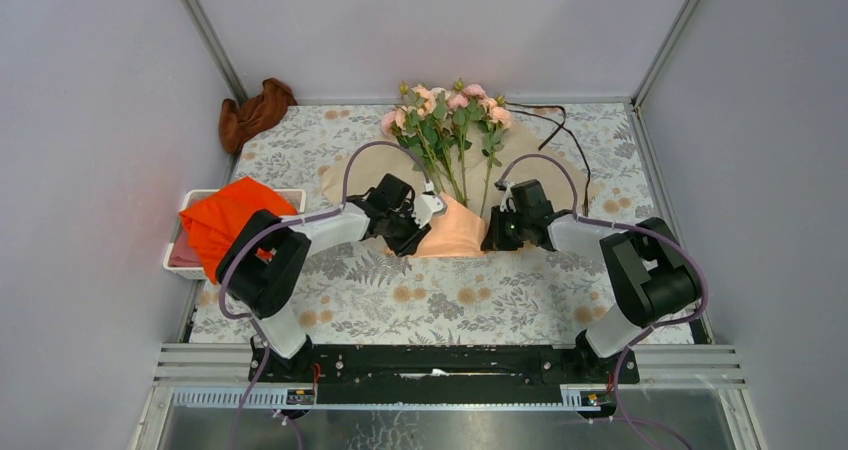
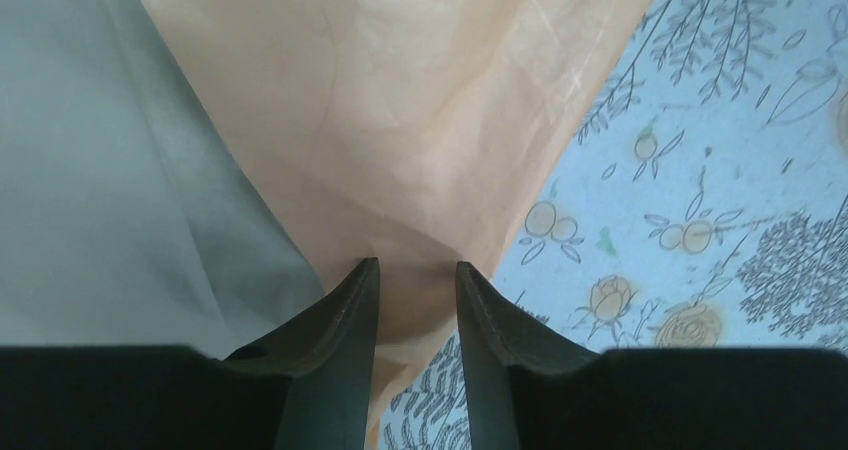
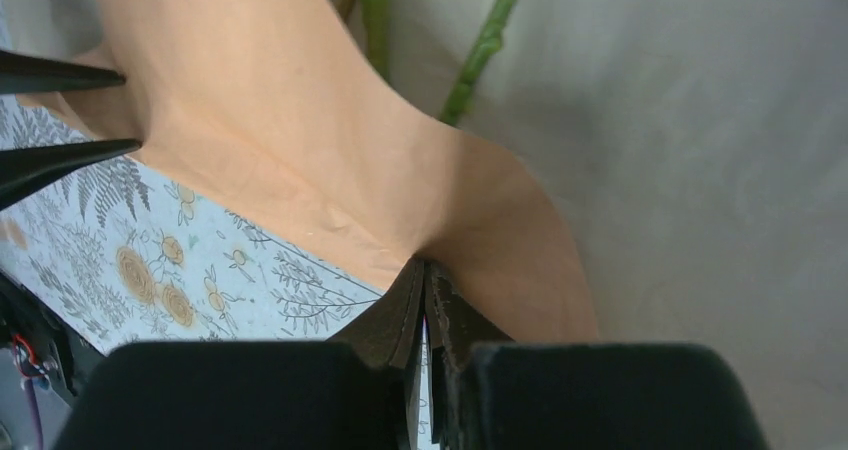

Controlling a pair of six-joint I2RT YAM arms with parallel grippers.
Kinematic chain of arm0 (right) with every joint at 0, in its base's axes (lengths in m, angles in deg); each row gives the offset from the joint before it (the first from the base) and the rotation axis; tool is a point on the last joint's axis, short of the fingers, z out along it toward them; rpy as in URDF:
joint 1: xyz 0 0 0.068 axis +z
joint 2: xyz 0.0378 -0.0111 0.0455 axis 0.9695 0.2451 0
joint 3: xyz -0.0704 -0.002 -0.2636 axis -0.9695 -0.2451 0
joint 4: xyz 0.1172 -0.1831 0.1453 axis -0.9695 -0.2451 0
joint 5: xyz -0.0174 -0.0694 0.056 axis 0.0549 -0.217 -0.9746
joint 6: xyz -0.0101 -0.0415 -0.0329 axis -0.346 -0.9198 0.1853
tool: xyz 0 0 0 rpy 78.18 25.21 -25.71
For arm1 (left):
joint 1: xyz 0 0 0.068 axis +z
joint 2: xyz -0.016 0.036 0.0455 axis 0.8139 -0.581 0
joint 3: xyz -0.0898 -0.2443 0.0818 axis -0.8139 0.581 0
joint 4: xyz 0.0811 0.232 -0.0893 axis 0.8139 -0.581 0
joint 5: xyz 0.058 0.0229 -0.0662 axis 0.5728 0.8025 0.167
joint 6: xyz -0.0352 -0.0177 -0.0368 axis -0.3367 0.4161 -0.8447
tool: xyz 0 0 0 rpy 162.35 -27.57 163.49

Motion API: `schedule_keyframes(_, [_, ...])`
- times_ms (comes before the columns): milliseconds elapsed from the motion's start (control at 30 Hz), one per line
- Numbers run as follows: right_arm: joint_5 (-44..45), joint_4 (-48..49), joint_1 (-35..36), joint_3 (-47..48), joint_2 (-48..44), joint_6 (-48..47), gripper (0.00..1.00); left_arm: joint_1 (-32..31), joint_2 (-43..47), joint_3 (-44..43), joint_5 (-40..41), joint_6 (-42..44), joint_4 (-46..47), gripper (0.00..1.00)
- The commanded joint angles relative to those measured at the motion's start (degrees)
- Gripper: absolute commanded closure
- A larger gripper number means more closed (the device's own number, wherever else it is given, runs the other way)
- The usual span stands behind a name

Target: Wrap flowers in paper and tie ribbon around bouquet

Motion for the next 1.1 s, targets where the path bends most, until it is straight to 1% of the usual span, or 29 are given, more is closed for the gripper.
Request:
schedule_keyframes(0, [7.3,-2.1,-2.3,-3.7,-1.3,0.3,0.92,0.9,1.9,4.6,4.6,5.9,-5.9,0.59])
schedule_keyframes(167, [7.5,-2.2,-2.7,-5.4,-1.5,0.7,0.91,4.0,5.1,9.4,7.1,9.3,-8.7,0.59])
schedule_keyframes(300, [7.3,-2.3,-2.7,-4.8,-1.2,1.2,0.91,9.1,8.6,12.2,7.6,11.3,-10.7,0.59])
schedule_keyframes(400, [7.2,-4.9,-2.8,-4.1,-1.1,1.2,0.91,12.8,11.5,13.8,8.8,13.5,-12.6,0.59])
schedule_keyframes(500, [6.8,-5.8,-2.8,-3.4,-0.9,1.0,0.91,14.9,14.8,14.0,10.0,16.0,-15.1,0.58])
schedule_keyframes(567, [6.4,-6.1,-2.7,-3.0,-0.7,1.2,0.91,15.1,17.0,13.0,11.9,16.8,-16.0,0.58])
schedule_keyframes(667, [5.6,-6.2,-2.7,-2.4,-0.3,2.0,0.91,13.0,18.6,6.9,11.9,13.9,-18.7,0.58])
schedule_keyframes(700, [5.4,-6.3,-2.7,-2.3,-0.1,2.3,0.91,11.3,18.6,4.1,10.9,12.4,-19.5,0.58])
schedule_keyframes(767, [5.3,-6.3,-2.5,-1.8,0.0,2.7,0.9,5.8,17.9,-0.1,7.5,10.6,-20.0,0.58])
schedule_keyframes(833, [5.4,-6.2,-2.4,-1.7,-0.3,3.2,0.9,0.6,15.8,-2.5,1.8,10.6,-18.6,0.58])
schedule_keyframes(900, [5.4,-5.8,-2.4,-1.7,-0.6,3.8,0.9,-2.1,12.5,-3.9,-2.1,8.8,-13.5,0.59])
schedule_keyframes(967, [4.7,-4.9,-2.4,-1.8,-0.8,4.6,0.91,-3.8,8.0,-6.0,-1.2,4.5,-7.8,0.65])
schedule_keyframes(1033, [3.3,-3.5,-2.4,-2.1,-0.4,5.7,0.93,-4.4,3.5,-8.9,-2.5,2.4,-5.0,0.73])
schedule_keyframes(1067, [2.6,-3.3,-2.5,-2.3,0.0,6.3,0.94,-4.6,1.7,-9.7,-3.1,0.5,-2.1,0.77])
